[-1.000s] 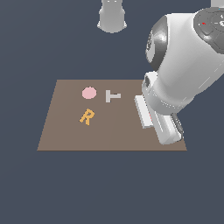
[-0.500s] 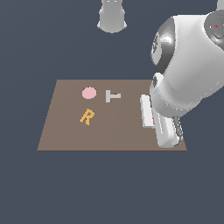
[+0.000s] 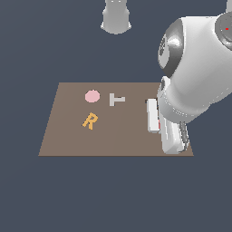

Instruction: Insert a designated object into the corresponding slot on a board.

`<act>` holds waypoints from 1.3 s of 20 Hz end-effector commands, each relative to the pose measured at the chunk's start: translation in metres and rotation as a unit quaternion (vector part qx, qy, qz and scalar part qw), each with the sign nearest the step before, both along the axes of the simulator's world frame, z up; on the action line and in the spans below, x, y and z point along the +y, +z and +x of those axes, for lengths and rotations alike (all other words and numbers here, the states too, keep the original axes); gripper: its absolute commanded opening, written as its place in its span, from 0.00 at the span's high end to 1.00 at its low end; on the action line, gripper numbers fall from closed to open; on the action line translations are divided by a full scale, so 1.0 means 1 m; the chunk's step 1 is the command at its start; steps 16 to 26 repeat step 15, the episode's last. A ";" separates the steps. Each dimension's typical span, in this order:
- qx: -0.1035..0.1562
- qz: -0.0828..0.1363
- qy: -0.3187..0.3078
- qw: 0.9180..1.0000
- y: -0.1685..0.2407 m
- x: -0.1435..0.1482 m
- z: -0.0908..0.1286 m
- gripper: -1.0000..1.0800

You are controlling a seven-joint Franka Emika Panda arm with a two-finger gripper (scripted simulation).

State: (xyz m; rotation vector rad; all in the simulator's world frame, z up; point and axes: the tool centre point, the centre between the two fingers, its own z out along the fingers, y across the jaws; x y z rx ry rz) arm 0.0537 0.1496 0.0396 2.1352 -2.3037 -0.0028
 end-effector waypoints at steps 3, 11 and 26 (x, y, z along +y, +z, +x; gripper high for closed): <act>-0.001 0.000 -0.002 1.000 -0.007 0.000 0.000 1.00; -0.001 0.000 -0.002 1.000 -0.010 0.000 0.000 0.04; -0.001 0.000 -0.002 1.000 -0.010 0.000 0.000 0.04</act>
